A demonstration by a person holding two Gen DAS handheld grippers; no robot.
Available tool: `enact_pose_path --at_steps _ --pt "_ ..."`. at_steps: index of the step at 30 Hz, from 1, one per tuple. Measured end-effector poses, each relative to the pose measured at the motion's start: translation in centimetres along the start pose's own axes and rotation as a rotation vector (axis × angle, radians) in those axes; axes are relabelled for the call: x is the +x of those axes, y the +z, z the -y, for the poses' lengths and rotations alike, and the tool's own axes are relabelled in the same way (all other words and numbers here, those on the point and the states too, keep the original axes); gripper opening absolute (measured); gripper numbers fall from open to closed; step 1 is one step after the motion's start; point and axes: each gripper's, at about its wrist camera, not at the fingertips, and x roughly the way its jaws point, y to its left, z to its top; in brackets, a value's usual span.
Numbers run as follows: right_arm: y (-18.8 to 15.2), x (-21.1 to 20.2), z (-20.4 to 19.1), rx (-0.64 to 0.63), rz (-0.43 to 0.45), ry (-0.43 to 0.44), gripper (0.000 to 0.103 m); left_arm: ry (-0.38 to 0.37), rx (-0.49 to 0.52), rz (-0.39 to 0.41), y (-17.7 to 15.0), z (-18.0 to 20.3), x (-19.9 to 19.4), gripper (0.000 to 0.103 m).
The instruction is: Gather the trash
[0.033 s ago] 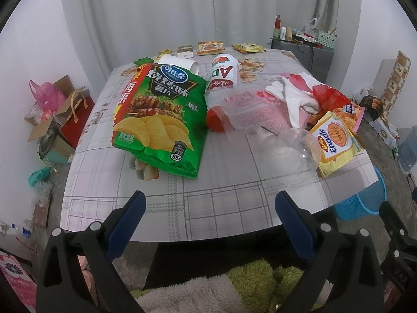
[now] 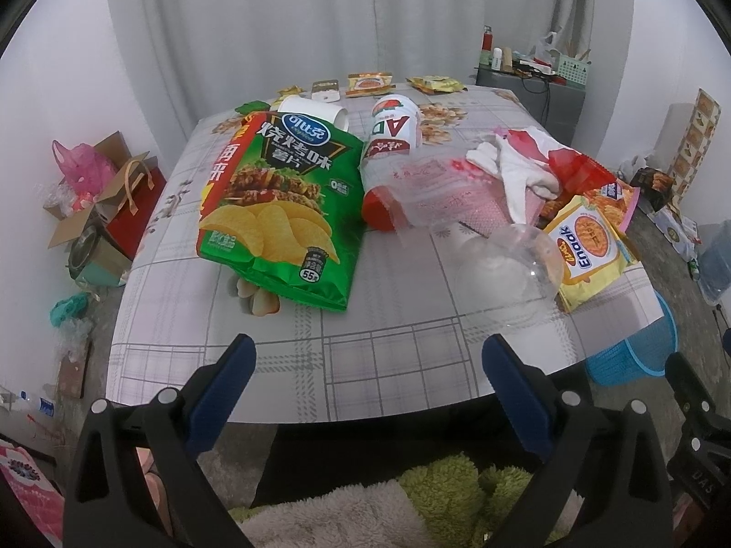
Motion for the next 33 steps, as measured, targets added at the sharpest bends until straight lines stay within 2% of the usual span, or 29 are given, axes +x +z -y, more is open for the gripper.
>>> enact_pose_path --at_steps 13,21,24,27,29,32,33 --pt "-0.2 -0.3 -0.5 0.008 -0.002 -0.001 0.095 -0.002 -0.008 0.003 -0.1 -0.2 0.0 0.097" --pt "0.4 0.2 0.6 0.044 0.032 -0.011 0.095 -0.042 -0.006 0.088 0.5 -0.7 -0.6 0.097" --pt "0.7 0.4 1.0 0.068 0.062 0.003 0.095 -0.066 0.025 0.087 1.3 -0.8 -0.3 0.097" --pt "1.2 0.7 1.5 0.068 0.081 0.051 0.095 -0.155 0.033 0.107 1.7 -1.3 -0.1 0.097" --pt "1.5 0.9 1.8 0.066 0.090 0.031 0.095 -0.274 0.018 0.169 1.6 -1.9 -0.5 0.097" --pt "2.0 1.5 2.3 0.085 0.095 0.017 0.095 -0.431 0.018 0.199 1.5 -2.3 -0.4 0.097" --pt "2.1 1.7 2.5 0.096 0.092 0.018 0.095 -0.462 0.021 0.202 1.5 -2.2 -0.3 0.097"
